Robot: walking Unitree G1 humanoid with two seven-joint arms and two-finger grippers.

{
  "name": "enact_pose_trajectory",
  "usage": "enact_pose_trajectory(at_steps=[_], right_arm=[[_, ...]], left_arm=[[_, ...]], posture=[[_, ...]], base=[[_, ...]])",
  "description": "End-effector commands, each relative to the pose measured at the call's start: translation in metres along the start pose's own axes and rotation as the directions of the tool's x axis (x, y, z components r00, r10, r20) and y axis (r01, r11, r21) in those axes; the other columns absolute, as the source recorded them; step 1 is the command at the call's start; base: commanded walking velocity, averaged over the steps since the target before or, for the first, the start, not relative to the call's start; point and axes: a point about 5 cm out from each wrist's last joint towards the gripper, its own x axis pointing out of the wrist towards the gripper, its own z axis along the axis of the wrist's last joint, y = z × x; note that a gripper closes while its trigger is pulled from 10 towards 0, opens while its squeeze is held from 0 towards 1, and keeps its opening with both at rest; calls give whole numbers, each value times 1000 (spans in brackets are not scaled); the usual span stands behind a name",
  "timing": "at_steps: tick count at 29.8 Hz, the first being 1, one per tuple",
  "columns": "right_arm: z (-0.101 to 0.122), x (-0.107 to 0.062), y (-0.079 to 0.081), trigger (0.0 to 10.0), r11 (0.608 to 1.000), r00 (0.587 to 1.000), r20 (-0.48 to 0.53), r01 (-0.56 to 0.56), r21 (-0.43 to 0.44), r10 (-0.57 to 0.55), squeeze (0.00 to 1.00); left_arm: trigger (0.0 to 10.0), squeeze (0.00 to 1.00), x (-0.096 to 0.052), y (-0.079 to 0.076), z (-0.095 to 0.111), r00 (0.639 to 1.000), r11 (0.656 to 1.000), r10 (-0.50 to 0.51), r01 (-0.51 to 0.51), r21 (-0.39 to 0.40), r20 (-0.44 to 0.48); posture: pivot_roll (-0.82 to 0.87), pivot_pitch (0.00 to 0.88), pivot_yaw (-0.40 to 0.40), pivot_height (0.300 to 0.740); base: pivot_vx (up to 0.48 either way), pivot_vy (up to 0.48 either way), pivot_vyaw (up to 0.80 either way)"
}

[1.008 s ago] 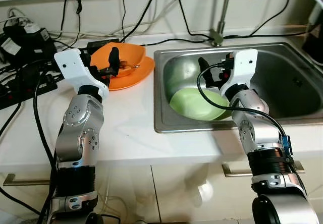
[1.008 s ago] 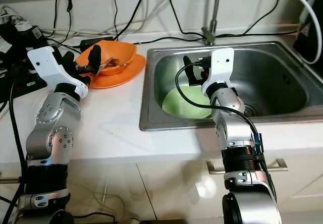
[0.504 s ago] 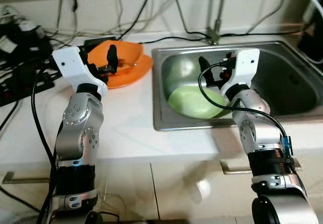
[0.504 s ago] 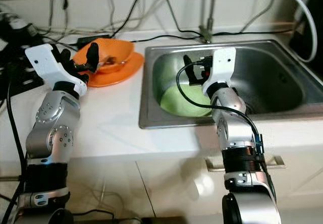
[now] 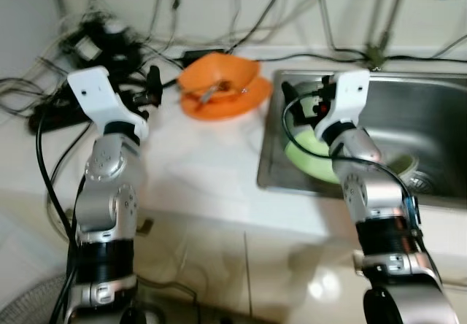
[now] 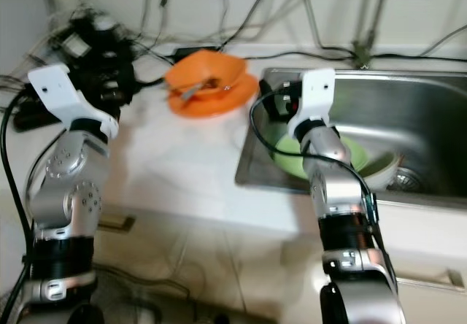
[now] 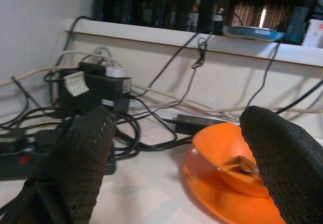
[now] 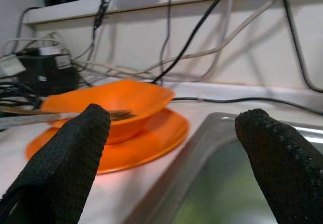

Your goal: Kitchen organization

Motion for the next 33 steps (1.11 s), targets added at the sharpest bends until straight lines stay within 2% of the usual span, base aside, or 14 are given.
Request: enact_pose_trajectory(at_steps=[1,3,4,7,12,14,16,18,19,20,23,24,27,33], right_arm=[[3,1,1,10000,1000,1000,9,3,24,-3,0],[0,1,-3,10000,999,1000,-15,23,40,-22,0],[-2,2,-6,10000,999,999,-38,36,33,-35,0],[-4,1,-4,10000,999,998,-57,25,24,-24,0],[-4,1,0,10000,999,999,-48,22,-31,-24,0],[-3,3,0,10000,999,998,-32,51,13,-51,0],[-1,4,0,10000,990,998,-36,63,130,-59,0],[1,4,-1,10000,984,996,-37,85,155,-80,0],[1,4,-1,10000,984,996,-37,85,155,-80,0],[3,3,2,10000,994,999,-17,42,104,-40,0],[0,1,6,10000,996,998,-49,33,79,-29,0],[-1,-2,10,10000,999,999,-44,8,33,-7,0],[-3,-5,12,10000,998,999,-48,-5,65,8,0],[-3,-13,13,10000,999,997,-69,-31,38,33,0]], left_arm=[[10000,0,1,2,1,1000,1000,9,-9,9,-4],[10000,0,1,-2,-1,1000,1000,-21,21,12,-15],[10000,0,0,-9,-5,996,997,-76,76,-1,-42],[10000,0,-2,-18,-12,985,989,-145,145,-11,-91],[10000,0,-4,-23,-20,969,980,-199,197,-33,-144],[10000,0,-6,-26,-26,957,974,-228,222,-52,-180],[10000,0,-7,-26,-32,946,971,-240,231,-68,-218],[10000,0,-7,-26,-36,939,969,-243,225,-99,-245],[10000,0,-7,-26,-36,939,969,-243,225,-99,-245],[10000,0,-7,-26,-39,933,969,-244,227,-96,-263],[10000,0,-8,-25,-43,926,967,-253,233,-102,-281],[10000,0,-8,-25,-46,918,965,-261,241,-103,-300],[10000,0,-7,-26,-49,904,961,-277,260,-96,-325],[10000,0,0,-31,-55,866,941,-332,329,-74,-373]], posture=[[-82,0,93,740],[-82,0,93,740],[-82,0,93,740],[-84,0,94,740],[-85,0,95,740],[-84,0,96,740],[-85,0,98,740],[-86,0,99,740],[-86,0,99,740],[-87,0,100,740],[-90,0,101,740],[-89,1,102,740],[-89,7,102,740],[-111,43,122,740]], base=[[0,0,0],[0,0,0],[0,0,0],[0,0,0],[0,0,0],[0,0,0],[0,0,0],[0,0,0],[0,0,0],[0,0,0],[0,0,0],[0,0,0],[0,0,0],[0,0,0]])
